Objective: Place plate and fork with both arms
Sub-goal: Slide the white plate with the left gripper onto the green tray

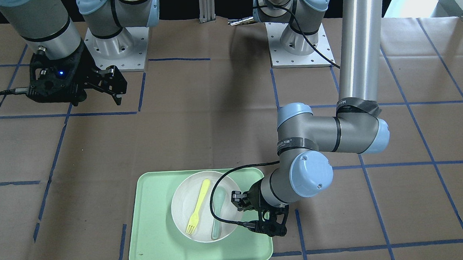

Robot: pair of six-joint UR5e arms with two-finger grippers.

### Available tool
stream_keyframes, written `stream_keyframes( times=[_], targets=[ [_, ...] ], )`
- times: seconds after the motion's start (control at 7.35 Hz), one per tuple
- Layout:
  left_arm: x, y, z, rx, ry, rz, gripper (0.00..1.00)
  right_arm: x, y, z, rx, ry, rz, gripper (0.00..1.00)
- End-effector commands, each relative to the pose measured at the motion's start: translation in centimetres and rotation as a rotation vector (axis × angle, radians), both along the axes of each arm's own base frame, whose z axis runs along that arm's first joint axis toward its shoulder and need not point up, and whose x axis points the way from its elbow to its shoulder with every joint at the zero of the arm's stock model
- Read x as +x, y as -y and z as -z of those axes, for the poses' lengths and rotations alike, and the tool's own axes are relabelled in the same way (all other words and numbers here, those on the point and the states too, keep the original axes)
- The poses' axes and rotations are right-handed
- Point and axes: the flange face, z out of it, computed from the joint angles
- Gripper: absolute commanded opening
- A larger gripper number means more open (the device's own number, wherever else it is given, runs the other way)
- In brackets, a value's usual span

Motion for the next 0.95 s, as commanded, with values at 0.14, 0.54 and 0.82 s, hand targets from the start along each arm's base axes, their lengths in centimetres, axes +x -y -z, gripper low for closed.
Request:
stream_keyframes(
  times=[0.14,0.54,0.82],
  targets=[
    [-0.37,2.0,0.41,-0.015,0.0,0.001,0.04,0.0,0.05,0.07,0.002,0.0,-0.001,1.0],
    [-0.28,2.0,0.6,-0.018,-0.002,0.008,0.54,-0.07,0.07,0.07,0.002,0.0,0.0,1.0],
    [-0.37,1.46,0.65,-0.013,-0.006,0.013,0.91,-0.17,0.09,0.07,0.002,-0.001,0.002,1.0]
  ],
)
